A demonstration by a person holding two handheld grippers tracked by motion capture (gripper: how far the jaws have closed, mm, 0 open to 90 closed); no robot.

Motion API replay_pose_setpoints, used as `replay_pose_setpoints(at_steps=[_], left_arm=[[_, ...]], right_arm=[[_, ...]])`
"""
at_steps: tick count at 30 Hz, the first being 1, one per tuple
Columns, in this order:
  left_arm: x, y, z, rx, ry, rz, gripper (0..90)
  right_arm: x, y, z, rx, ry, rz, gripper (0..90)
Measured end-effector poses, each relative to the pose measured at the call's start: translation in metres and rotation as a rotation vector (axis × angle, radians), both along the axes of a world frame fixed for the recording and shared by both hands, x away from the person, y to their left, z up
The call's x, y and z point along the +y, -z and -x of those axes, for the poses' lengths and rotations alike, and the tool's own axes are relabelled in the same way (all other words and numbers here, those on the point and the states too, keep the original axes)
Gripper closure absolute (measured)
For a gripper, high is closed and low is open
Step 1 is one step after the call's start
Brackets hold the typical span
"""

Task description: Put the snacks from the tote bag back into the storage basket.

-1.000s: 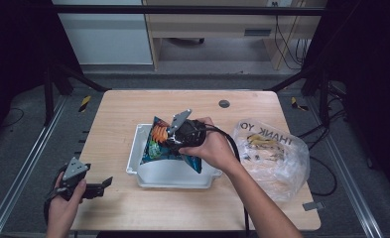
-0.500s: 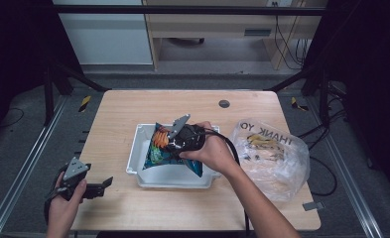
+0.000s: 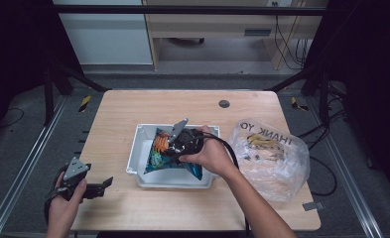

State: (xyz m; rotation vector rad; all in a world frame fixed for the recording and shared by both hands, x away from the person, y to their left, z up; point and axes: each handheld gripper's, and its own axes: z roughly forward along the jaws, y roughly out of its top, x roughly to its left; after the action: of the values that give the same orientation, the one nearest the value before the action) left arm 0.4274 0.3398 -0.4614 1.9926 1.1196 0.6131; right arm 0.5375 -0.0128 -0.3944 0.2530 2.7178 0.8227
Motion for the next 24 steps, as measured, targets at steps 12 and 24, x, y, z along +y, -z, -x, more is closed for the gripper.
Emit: replay_pose_setpoints(at_steps=[12, 24], left_arm=[[0.0, 0.0, 0.0, 0.0, -0.002, 0.004, 2.8], [0.002, -0.001, -0.001, -0.003, -0.004, 0.004, 2.8]], right_arm=[[0.003, 0.01, -0.001, 0.017, 0.001, 0.014, 46.8], [0.002, 0.015, -0.005, 0.027, 0.004, 0.026, 46.8]])
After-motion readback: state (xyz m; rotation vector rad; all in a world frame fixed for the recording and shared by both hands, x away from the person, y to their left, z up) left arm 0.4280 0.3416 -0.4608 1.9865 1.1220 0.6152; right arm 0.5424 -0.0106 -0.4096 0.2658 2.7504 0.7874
